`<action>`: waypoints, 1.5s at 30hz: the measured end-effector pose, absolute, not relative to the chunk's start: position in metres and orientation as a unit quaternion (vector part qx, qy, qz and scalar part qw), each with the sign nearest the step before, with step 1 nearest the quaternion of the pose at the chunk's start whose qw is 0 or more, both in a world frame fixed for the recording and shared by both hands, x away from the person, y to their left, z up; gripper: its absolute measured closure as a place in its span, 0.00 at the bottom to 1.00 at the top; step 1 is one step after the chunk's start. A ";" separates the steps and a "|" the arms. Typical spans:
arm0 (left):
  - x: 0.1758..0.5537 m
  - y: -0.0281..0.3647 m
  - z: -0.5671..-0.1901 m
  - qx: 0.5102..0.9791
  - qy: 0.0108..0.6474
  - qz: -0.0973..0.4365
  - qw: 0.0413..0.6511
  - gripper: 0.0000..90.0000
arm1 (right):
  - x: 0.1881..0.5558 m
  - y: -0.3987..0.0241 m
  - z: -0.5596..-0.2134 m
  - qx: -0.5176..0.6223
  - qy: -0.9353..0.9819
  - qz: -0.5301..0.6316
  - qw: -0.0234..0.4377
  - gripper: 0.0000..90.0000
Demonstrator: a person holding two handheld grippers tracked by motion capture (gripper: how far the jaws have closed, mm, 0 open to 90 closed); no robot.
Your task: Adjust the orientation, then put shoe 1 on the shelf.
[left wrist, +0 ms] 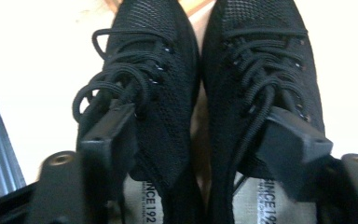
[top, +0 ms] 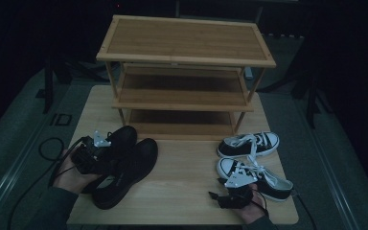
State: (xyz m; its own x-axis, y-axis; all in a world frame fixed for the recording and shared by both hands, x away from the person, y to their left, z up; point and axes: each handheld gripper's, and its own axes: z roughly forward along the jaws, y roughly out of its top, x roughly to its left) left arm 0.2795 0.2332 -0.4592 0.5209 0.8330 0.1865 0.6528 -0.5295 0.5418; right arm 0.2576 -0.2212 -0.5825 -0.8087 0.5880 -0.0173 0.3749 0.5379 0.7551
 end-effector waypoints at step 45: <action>0.288 0.252 -0.486 0.844 0.467 0.116 0.239 0.57 | 0.258 -0.221 -0.582 0.278 0.866 0.392 0.136 0.39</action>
State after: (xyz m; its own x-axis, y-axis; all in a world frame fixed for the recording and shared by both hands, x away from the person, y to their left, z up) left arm 0.2882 0.2519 -0.4858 0.5379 0.8426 -0.0278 0.7319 -0.4503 0.5114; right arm 0.2576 -0.2212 -0.5825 -0.8088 0.5878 -0.0176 0.3746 0.5381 0.7551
